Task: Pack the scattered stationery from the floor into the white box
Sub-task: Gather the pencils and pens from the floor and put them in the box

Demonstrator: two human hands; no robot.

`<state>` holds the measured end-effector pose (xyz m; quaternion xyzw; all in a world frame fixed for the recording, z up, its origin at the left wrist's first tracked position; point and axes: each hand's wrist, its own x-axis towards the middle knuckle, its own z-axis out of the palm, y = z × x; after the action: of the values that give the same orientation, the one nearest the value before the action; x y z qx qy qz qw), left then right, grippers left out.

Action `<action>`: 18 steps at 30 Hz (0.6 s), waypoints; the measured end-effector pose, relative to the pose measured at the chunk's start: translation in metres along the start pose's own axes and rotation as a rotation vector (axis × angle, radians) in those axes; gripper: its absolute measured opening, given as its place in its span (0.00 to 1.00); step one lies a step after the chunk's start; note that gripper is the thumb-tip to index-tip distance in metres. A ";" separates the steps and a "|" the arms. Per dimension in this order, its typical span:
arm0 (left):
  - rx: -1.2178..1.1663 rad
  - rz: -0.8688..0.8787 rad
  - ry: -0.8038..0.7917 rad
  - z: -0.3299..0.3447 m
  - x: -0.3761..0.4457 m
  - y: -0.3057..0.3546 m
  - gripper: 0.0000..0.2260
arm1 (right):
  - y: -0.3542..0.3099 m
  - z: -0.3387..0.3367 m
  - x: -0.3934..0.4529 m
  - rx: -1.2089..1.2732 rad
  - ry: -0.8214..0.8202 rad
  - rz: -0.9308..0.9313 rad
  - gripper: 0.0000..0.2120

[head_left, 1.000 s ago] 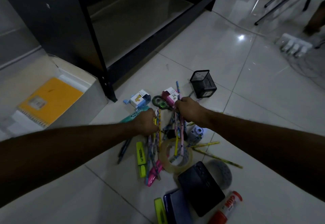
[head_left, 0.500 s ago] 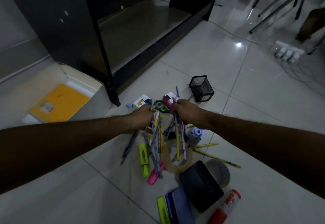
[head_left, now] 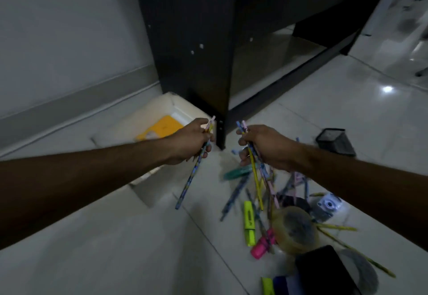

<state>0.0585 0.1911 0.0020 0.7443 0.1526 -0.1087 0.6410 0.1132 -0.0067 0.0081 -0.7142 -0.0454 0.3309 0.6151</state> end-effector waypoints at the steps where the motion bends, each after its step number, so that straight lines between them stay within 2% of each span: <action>1: -0.004 0.012 0.034 -0.015 -0.003 0.003 0.18 | -0.008 0.013 0.004 -0.022 -0.025 -0.046 0.05; 4: -0.039 0.038 0.122 -0.061 -0.009 0.015 0.13 | -0.035 0.056 0.026 -0.038 -0.077 -0.167 0.07; 11: -0.146 0.071 0.421 -0.165 -0.002 0.012 0.14 | -0.082 0.164 0.088 0.089 -0.090 -0.333 0.10; 15: -0.172 0.052 0.567 -0.201 0.006 -0.010 0.19 | -0.083 0.221 0.119 0.160 -0.001 -0.378 0.13; 18: -0.228 0.033 0.632 -0.221 0.014 -0.026 0.20 | -0.054 0.250 0.140 0.120 -0.063 -0.303 0.14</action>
<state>0.0541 0.4141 0.0071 0.6669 0.3431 0.1558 0.6429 0.1082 0.2842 -0.0073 -0.6503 -0.1519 0.2585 0.6980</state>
